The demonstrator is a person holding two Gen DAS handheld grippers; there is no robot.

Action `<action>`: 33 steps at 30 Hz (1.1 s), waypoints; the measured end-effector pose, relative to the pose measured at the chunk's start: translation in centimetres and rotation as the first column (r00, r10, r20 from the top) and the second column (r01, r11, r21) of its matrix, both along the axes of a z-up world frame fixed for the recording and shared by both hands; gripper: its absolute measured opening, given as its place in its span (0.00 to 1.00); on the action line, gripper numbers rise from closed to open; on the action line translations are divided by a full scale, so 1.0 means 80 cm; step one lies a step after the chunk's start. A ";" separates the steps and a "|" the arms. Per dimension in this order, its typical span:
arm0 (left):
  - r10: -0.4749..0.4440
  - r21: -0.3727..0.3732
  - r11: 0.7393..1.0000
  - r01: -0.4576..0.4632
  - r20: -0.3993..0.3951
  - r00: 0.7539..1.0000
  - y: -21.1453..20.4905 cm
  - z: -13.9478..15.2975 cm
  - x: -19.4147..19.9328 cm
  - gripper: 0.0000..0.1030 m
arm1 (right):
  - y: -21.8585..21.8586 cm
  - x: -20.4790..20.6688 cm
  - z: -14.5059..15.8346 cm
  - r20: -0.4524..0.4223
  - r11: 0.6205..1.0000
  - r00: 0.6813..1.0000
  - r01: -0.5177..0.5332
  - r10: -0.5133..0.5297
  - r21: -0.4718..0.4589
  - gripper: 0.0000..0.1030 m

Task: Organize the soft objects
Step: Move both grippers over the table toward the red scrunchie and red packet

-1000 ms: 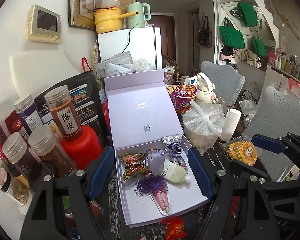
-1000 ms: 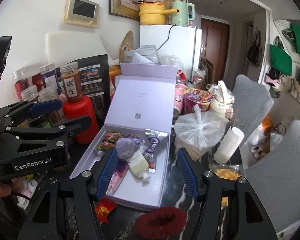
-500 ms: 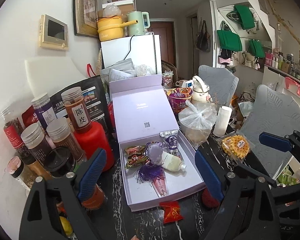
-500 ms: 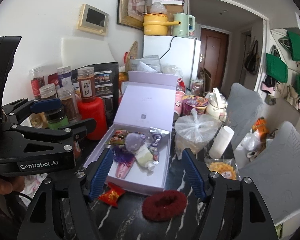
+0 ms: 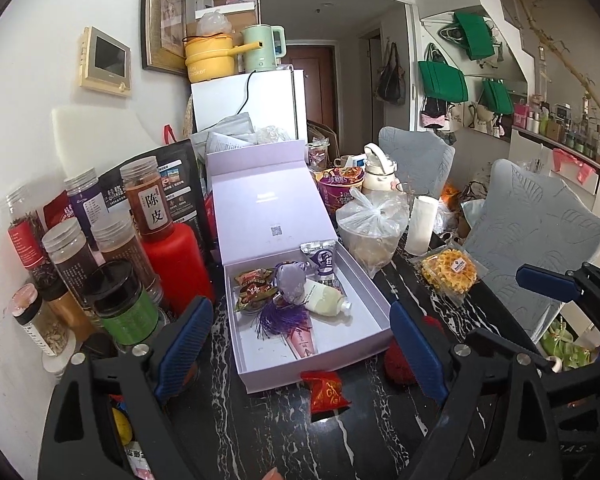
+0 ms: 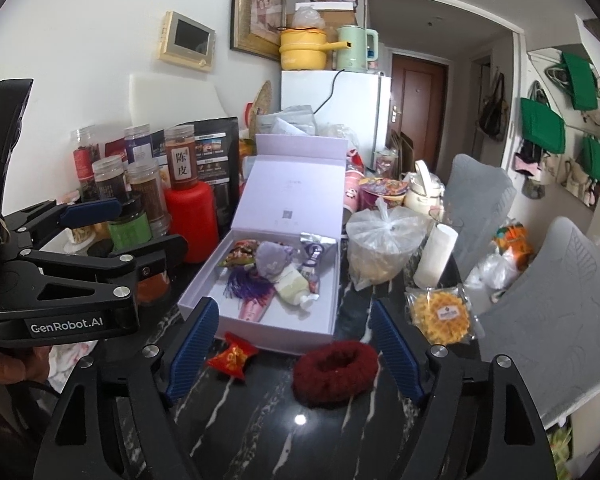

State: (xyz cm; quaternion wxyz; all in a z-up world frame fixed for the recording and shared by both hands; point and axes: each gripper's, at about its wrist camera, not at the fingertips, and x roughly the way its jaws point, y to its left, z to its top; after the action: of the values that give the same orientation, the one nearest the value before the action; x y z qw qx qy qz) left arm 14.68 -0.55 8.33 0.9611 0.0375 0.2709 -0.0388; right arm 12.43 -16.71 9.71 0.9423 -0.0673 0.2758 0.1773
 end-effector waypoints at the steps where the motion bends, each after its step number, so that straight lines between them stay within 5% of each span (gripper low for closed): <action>1: 0.003 -0.001 1.000 -0.003 -0.003 1.000 0.000 -0.003 -0.003 0.88 | -0.001 -0.003 -0.002 0.000 1.000 1.000 0.005 -0.005 -0.002 0.77; 18: -0.039 -0.043 0.998 0.036 -0.093 0.995 -0.011 -0.068 -0.027 0.88 | -0.028 -0.036 -0.065 -0.081 0.998 0.994 0.070 -0.070 -0.006 0.77; 33: -0.055 -0.071 0.997 0.044 -0.161 0.985 -0.057 -0.122 -0.005 0.88 | -0.083 -0.015 -0.119 -0.161 0.988 0.975 0.154 -0.154 -0.010 0.77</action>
State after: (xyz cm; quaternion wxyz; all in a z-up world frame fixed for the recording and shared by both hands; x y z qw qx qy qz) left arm 14.28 -5.12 -1.43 0.9353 0.0087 0.3459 -0.0745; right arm 11.24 -23.35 0.19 0.9279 -0.0297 0.3554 0.1090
